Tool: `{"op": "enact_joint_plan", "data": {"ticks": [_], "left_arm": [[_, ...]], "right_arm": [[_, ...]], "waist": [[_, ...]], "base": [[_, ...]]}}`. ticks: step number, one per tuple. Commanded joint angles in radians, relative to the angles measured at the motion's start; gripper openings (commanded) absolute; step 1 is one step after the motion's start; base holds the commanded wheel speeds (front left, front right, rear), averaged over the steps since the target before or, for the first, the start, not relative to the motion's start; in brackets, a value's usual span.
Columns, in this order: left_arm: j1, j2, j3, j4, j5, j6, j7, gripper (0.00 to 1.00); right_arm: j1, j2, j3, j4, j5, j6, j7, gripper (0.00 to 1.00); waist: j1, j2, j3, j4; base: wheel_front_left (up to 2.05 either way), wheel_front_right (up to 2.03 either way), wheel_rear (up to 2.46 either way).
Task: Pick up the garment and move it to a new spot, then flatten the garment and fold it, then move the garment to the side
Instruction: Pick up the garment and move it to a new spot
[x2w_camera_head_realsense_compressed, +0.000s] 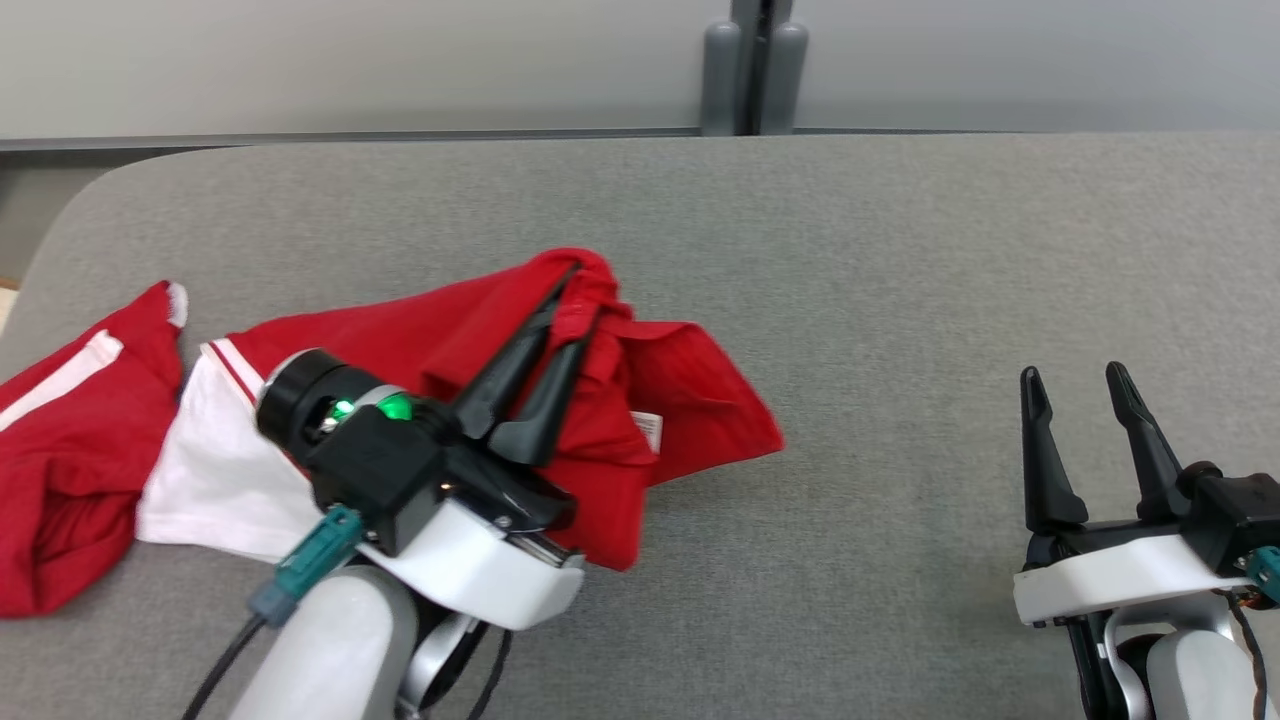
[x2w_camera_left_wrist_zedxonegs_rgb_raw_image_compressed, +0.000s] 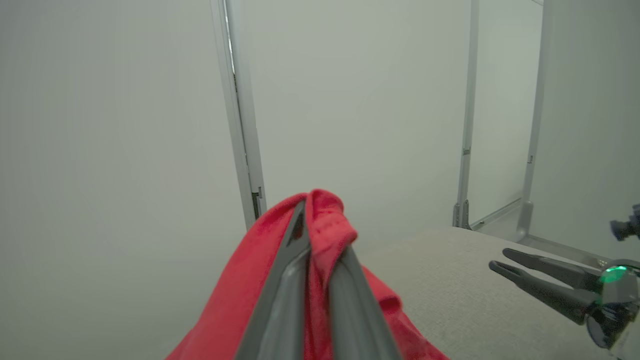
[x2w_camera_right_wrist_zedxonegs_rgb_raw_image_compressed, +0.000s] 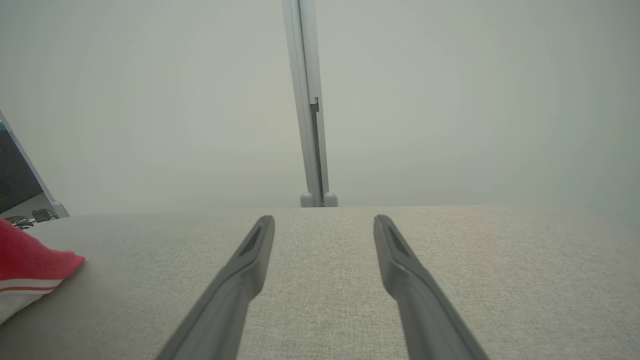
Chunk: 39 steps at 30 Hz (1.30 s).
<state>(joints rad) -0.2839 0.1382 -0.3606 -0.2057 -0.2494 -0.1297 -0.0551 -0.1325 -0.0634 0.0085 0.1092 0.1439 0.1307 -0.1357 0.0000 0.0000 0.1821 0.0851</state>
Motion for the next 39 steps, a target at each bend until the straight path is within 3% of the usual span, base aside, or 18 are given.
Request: {"op": "enact_joint_plan", "data": {"ticks": [1,11,15,22,29,30,31,39], "left_arm": [[-0.028,0.002,-0.02,0.001,-0.007,-0.001,0.002,0.0],[-0.288,-0.041,-0.338,0.073,-0.045,-0.001,0.003,0.0],[-0.368,-0.032,-0.417,0.188,-0.054,-0.001,0.063,0.0],[-0.424,0.012,-0.49,0.391,-0.106,-0.001,0.144,0.0],[-0.453,0.018,-0.536,0.487,-0.153,-0.001,0.141,0.0],[-0.449,0.016,-0.542,0.49,-0.158,-0.001,0.132,0.34],[-0.448,0.017,-0.546,0.488,-0.157,-0.001,0.116,1.0],[-0.345,0.038,-0.471,0.406,-0.193,0.058,-0.083,1.0]], "right_arm": [[-0.009,0.0,-0.003,0.001,0.004,0.0,-0.008,1.0],[-0.071,0.009,0.024,0.029,0.025,0.0,-0.043,1.0],[-0.091,0.012,0.03,0.061,0.043,0.0,-0.068,1.0],[-0.117,0.012,0.038,0.108,0.077,0.0,-0.098,1.0],[-0.137,0.012,0.032,0.149,0.074,0.0,-0.113,1.0],[-0.137,0.011,0.03,0.153,0.065,0.0,-0.113,1.0],[-0.136,0.011,0.028,0.155,0.06,0.0,-0.114,1.0],[-0.11,0.011,0.008,0.155,0.023,0.0,-0.096,1.0]], "waist": [[0.0,0.0,0.03,-0.06],[0.0,0.0,0.156,-0.267],[0.0,0.0,0.223,-0.343],[0.0,0.0,0.279,-0.378],[0.0,0.0,0.264,-0.341],[0.0,0.0,0.253,-0.332],[0.0,0.0,0.241,-0.321],[0.0,0.0,0.114,-0.224]], "base": [[0.0,0.0,0.0],[0.0,0.0,0.0],[0.0,0.0,0.0],[0.0,0.0,0.0],[0.0,0.0,0.0],[0.0,0.0,0.0],[0.0,0.0,0.0],[0.0,0.0,0.0]]}}
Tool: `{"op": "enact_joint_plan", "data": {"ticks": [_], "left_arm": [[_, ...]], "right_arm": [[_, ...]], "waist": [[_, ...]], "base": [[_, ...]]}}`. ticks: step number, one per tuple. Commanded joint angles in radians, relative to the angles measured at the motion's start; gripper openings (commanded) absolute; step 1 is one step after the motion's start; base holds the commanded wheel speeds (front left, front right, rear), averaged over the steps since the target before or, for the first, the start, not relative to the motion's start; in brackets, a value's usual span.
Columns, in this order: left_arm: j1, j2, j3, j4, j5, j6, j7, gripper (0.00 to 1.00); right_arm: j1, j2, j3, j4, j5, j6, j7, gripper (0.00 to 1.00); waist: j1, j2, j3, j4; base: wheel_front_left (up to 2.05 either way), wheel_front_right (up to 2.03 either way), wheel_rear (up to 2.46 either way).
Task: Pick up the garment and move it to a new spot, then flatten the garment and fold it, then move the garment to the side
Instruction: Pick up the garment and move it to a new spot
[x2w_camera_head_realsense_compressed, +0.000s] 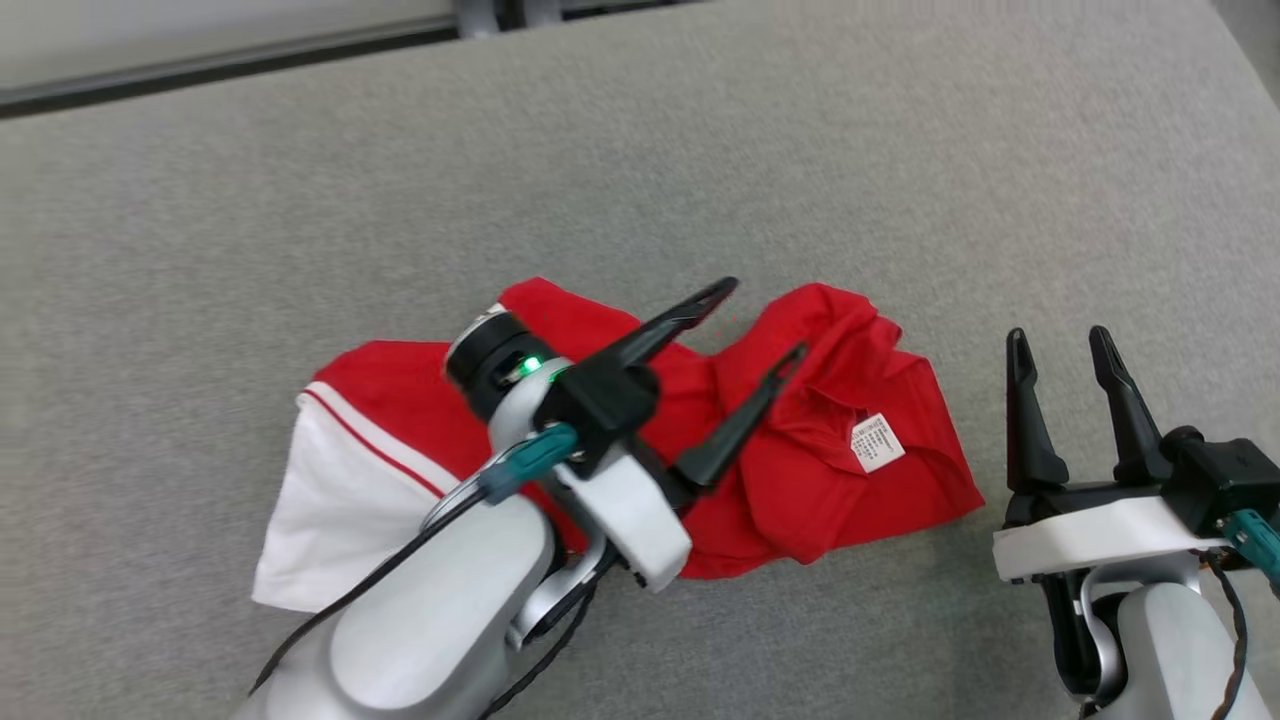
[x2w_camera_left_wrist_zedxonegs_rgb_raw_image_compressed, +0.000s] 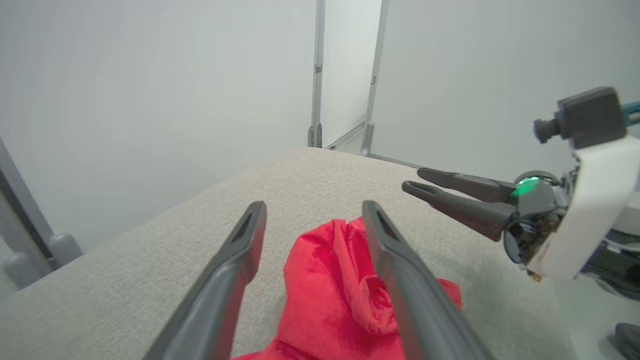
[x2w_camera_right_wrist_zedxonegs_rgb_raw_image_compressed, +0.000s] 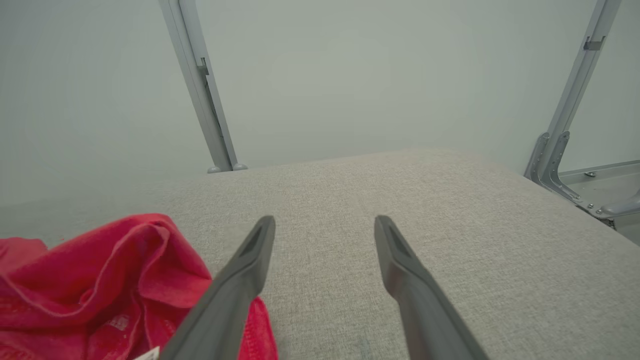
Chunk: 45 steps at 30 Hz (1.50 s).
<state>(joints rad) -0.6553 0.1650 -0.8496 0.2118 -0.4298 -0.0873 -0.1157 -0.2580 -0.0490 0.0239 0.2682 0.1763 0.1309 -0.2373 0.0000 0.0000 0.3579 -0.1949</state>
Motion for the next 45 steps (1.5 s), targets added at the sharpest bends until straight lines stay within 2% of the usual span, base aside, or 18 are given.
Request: {"op": "enact_joint_plan", "data": {"ticks": [1,4,11,15,18,22,27,32,45], "left_arm": [[0.027,0.011,0.018,-0.011,-0.012,0.016,-0.022,1.0],[0.083,0.038,0.065,-0.034,-0.034,0.067,-0.065,1.0],[0.216,0.102,0.245,-0.06,-0.092,0.227,-0.128,1.0],[0.288,0.133,0.345,-0.067,-0.116,0.274,-0.144,1.0],[0.335,0.162,0.404,-0.075,-0.109,0.289,-0.149,1.0],[0.4,0.182,0.479,-0.099,-0.09,0.269,-0.149,1.0],[0.496,0.188,0.555,-0.117,-0.082,0.198,-0.149,1.0],[0.564,0.179,0.573,-0.115,-0.069,0.145,-0.149,1.0],[0.661,0.14,0.597,-0.097,-0.032,0.114,-0.149,1.0]], "right_arm": [[0.016,-0.004,-0.007,-0.003,-0.01,0.0,0.006,1.0],[0.03,-0.005,-0.016,-0.015,-0.021,0.0,0.018,1.0],[0.069,-0.016,-0.02,-0.06,-0.039,0.0,0.053,1.0],[0.092,-0.023,-0.026,-0.085,-0.044,0.0,0.075,1.0],[0.105,-0.025,-0.024,-0.102,-0.046,0.0,0.092,1.0],[0.125,-0.029,-0.018,-0.118,-0.043,0.0,0.107,1.0],[0.159,-0.031,-0.005,-0.142,-0.042,0.0,0.13,1.0],[0.201,-0.037,0.008,-0.165,-0.043,0.0,0.142,1.0],[0.317,-0.027,0.017,-0.232,-0.049,0.0,0.178,1.0]], "waist": [[0.0,0.0,-0.061,0.056],[0.0,0.0,-0.101,0.095],[0.0,0.0,-0.153,0.167],[0.0,0.0,-0.173,0.203],[0.0,0.0,-0.185,0.222],[0.0,0.0,-0.206,0.236],[0.0,0.0,-0.238,0.234],[0.0,0.0,-0.273,0.223],[0.0,0.0,-0.346,0.211]], "base": [[0.0,0.0,0.0],[0.0,0.0,0.0],[0.0,0.0,0.0],[0.0,0.0,0.0],[0.0,0.0,0.0],[0.0,0.0,0.0],[0.0,0.0,0.0],[0.0,0.0,0.0],[0.0,0.0,0.0]]}}
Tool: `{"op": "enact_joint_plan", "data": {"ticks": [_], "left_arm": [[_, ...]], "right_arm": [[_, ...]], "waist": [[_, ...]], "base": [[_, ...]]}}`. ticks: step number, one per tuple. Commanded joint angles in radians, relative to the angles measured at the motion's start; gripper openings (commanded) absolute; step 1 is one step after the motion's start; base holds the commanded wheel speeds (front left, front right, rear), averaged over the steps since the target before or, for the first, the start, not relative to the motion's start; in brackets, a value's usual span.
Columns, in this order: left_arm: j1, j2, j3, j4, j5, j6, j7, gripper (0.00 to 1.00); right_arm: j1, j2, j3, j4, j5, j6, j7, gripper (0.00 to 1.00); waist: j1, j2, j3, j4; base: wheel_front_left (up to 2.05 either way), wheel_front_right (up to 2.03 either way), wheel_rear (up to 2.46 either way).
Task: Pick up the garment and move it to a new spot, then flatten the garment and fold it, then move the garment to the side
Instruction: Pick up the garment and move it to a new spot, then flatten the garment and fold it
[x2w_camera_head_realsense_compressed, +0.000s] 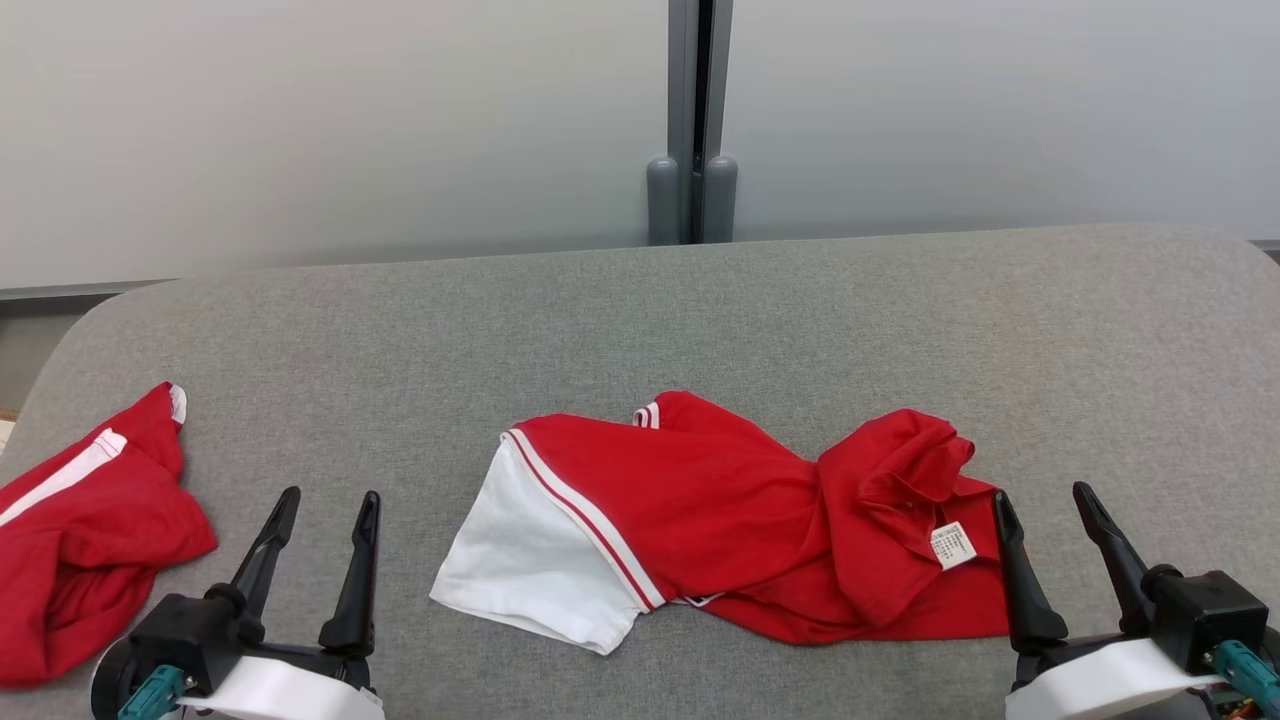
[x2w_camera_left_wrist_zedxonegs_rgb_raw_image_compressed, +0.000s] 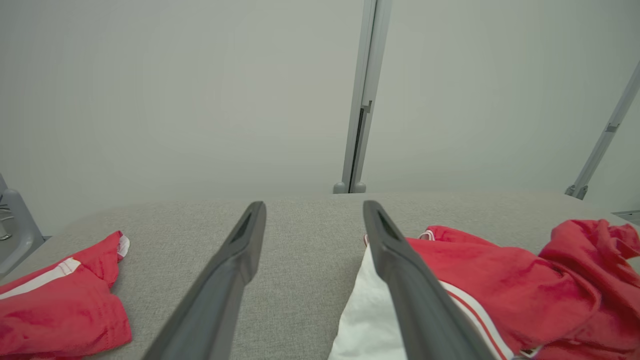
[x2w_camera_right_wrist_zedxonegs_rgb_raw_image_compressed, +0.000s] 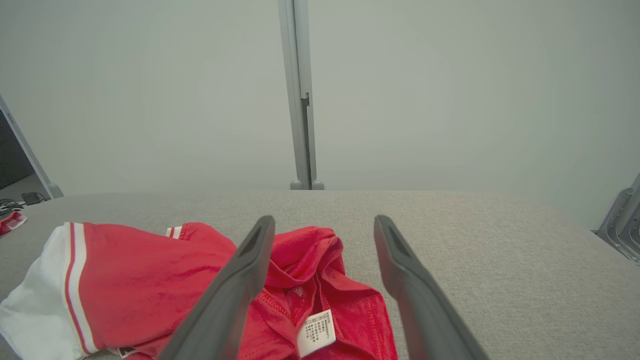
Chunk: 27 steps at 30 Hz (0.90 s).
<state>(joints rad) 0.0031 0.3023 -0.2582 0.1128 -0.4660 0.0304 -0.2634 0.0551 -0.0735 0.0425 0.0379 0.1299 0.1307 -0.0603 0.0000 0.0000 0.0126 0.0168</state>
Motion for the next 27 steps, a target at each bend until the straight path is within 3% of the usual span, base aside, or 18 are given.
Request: {"op": "enact_joint_plan", "data": {"ticks": [1,27], "left_arm": [[0.006,0.001,0.007,0.002,0.009,-0.002,-0.002,1.0],[-0.003,-0.019,0.023,-0.007,0.045,0.007,-0.002,1.0]], "right_arm": [[0.008,-0.001,-0.001,-0.005,-0.003,0.0,0.004,1.0],[0.009,0.0,0.011,-0.017,-0.003,0.0,0.036,1.0]], "waist": [[0.0,0.0,-0.002,-0.001],[0.0,0.0,0.016,0.005]], "base": [[0.0,0.0,0.0],[0.0,0.0,0.0]]}}
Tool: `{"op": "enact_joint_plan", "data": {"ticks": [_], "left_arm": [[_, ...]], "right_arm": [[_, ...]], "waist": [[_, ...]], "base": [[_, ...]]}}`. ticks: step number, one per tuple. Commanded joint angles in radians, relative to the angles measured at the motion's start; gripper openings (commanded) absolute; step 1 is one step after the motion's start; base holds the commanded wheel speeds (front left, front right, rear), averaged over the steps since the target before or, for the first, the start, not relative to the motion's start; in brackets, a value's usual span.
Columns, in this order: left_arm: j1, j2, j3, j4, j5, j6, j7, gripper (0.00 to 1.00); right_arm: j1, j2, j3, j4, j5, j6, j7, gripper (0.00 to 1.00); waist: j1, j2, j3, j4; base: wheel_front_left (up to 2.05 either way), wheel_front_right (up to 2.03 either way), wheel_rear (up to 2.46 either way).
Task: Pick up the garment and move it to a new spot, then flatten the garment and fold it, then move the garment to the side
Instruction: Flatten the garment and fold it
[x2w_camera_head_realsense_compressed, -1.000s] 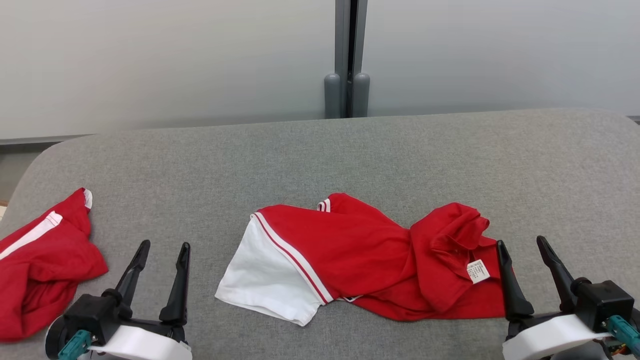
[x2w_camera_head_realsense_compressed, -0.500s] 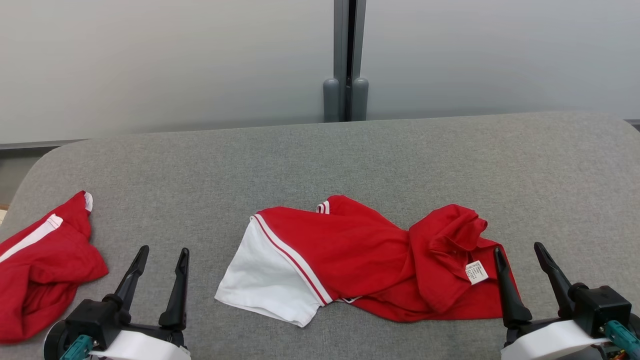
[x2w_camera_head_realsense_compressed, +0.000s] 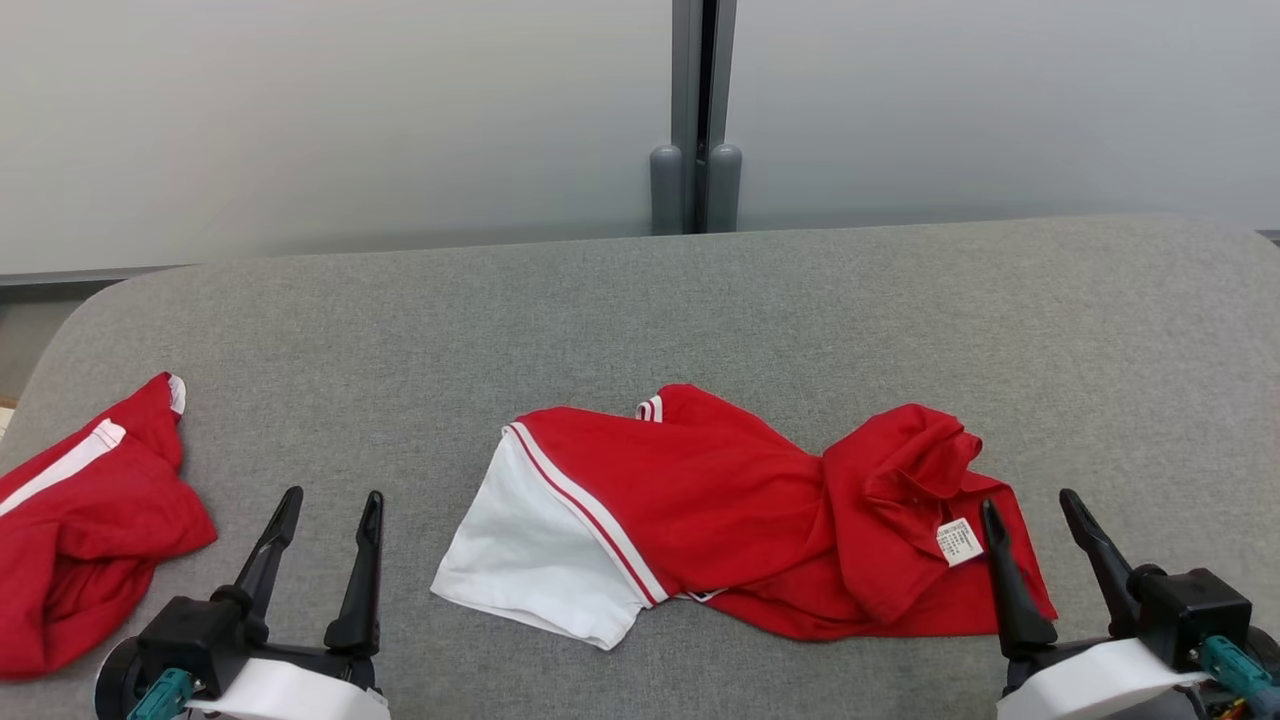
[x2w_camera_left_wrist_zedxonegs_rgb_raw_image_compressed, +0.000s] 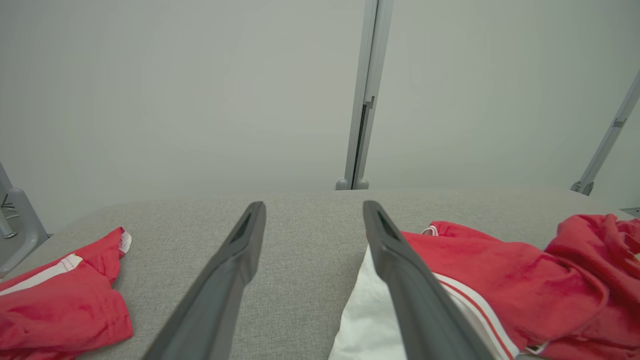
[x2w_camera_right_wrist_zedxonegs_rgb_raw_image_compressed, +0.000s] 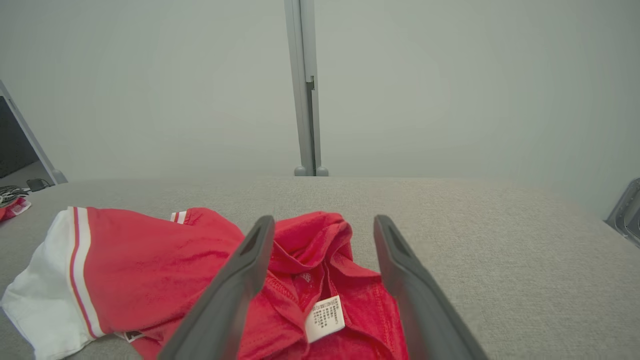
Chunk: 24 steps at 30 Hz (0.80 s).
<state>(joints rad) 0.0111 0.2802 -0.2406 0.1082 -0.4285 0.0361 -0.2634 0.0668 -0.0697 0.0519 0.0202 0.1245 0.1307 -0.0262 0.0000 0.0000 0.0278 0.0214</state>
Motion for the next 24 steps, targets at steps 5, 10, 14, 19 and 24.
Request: {"op": "enact_joint_plan", "data": {"ticks": [5,10,14,19,24], "left_arm": [[-0.037,-0.007,0.0,-0.013,0.017,-0.005,-0.002,1.0],[-0.076,-0.026,-0.004,-0.017,0.032,-0.014,-0.002,1.0],[-0.103,-0.043,-0.002,-0.008,0.044,-0.027,-0.002,1.0],[-0.126,-0.061,0.006,0.002,0.054,-0.042,-0.002,1.0],[-0.137,-0.078,0.025,0.011,0.071,-0.061,-0.002,1.0]], "right_arm": [[-0.025,-0.018,0.028,0.05,0.024,0.0,0.043,1.0],[-0.074,-0.041,0.07,0.148,0.033,0.0,0.053,1.0],[-0.114,-0.059,0.11,0.223,0.031,0.0,0.066,1.0],[-0.14,-0.065,0.131,0.266,0.053,0.0,0.077,0.43],[-0.15,-0.068,0.114,0.248,0.065,0.0,0.042,0.0]], "waist": [[0.0,0.0,0.039,0.009],[0.0,0.0,0.092,0.024],[0.0,0.0,0.121,0.037],[0.0,0.0,0.142,0.045],[0.0,0.0,0.153,0.044]], "base": [[0.0,0.0,0.0],[0.0,0.0,0.0],[0.0,0.0,0.0],[0.0,0.0,0.0],[0.0,0.0,0.0]]}}
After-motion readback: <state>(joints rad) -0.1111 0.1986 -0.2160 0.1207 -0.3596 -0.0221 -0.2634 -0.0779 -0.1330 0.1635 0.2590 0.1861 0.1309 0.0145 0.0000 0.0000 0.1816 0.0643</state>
